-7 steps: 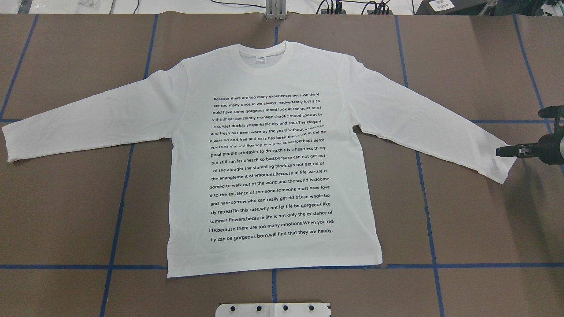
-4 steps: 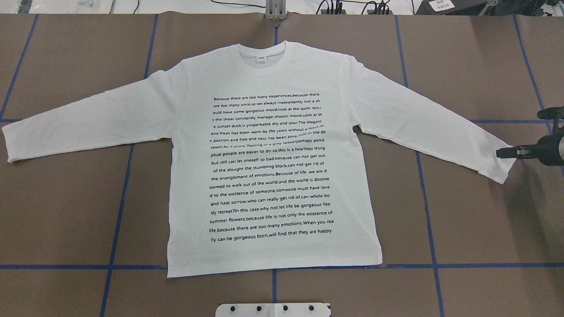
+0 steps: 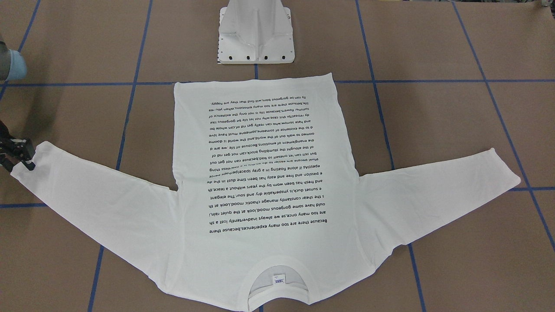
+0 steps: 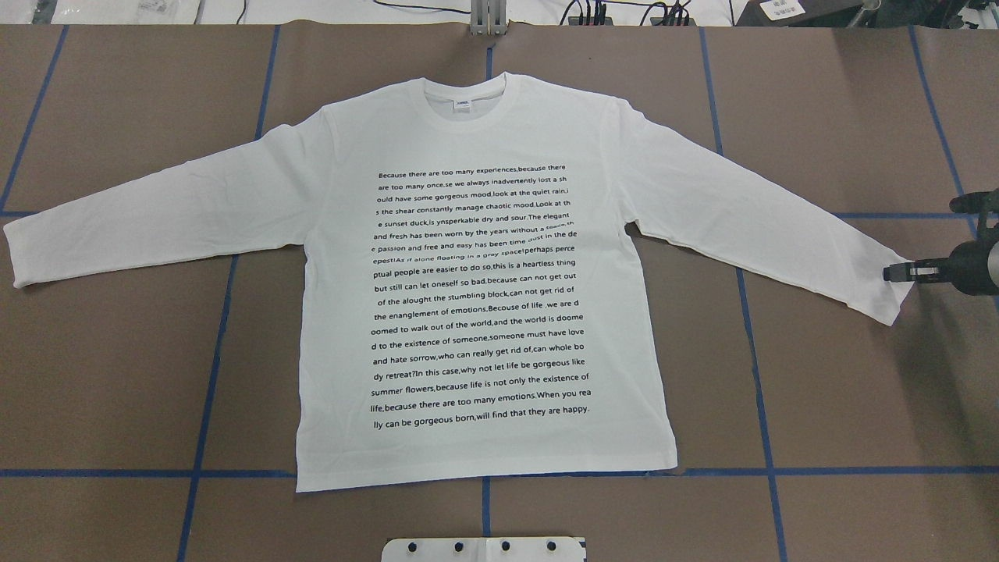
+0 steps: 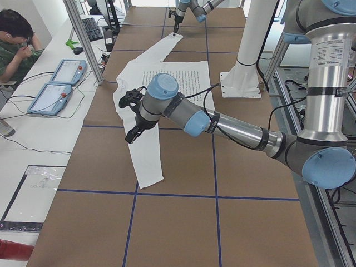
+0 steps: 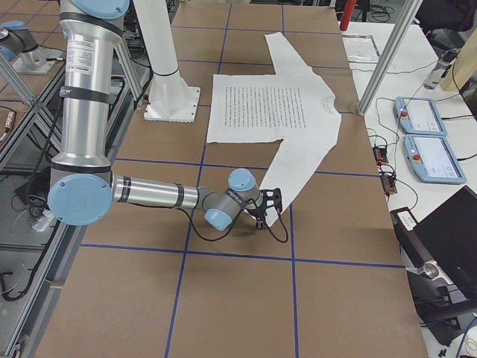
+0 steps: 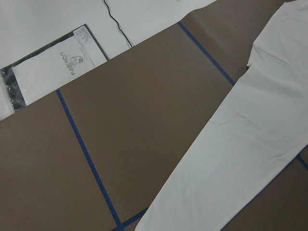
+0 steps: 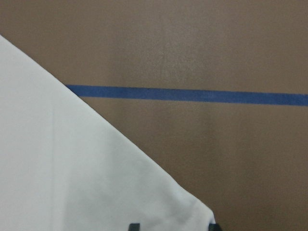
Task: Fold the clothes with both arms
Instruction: 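Move the right gripper down to the cuff of the nearby sleeve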
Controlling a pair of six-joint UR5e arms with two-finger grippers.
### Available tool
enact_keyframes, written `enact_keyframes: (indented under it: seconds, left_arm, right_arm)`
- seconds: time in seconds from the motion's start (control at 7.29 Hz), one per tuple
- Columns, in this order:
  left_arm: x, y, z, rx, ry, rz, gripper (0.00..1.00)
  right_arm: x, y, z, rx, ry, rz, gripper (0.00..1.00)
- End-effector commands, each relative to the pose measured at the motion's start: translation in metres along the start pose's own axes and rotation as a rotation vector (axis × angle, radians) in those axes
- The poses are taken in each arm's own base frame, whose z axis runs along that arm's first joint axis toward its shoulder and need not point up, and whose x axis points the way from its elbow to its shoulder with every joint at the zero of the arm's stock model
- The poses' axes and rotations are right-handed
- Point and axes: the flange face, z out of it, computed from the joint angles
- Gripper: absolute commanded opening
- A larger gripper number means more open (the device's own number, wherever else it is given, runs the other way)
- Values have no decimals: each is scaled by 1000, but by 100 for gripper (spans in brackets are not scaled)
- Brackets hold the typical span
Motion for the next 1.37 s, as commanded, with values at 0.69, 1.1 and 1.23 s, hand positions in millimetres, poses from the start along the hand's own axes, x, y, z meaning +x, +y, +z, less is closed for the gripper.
enact_keyframes:
  seconds: [0.69, 1.1, 1.23]
  left_arm:
    - [-1, 12, 1, -12, -1, -12, 100]
    - [-7, 21, 6, -29, -6, -34, 100]
    - [-9, 24, 9, -38, -7, -52, 100]
  right_arm:
    - [-57, -59, -102, 39, -63, 55, 0]
    - [-183, -137, -180, 6, -8, 90, 0]
    - [-242, -174, -198, -7, 4, 89, 0]
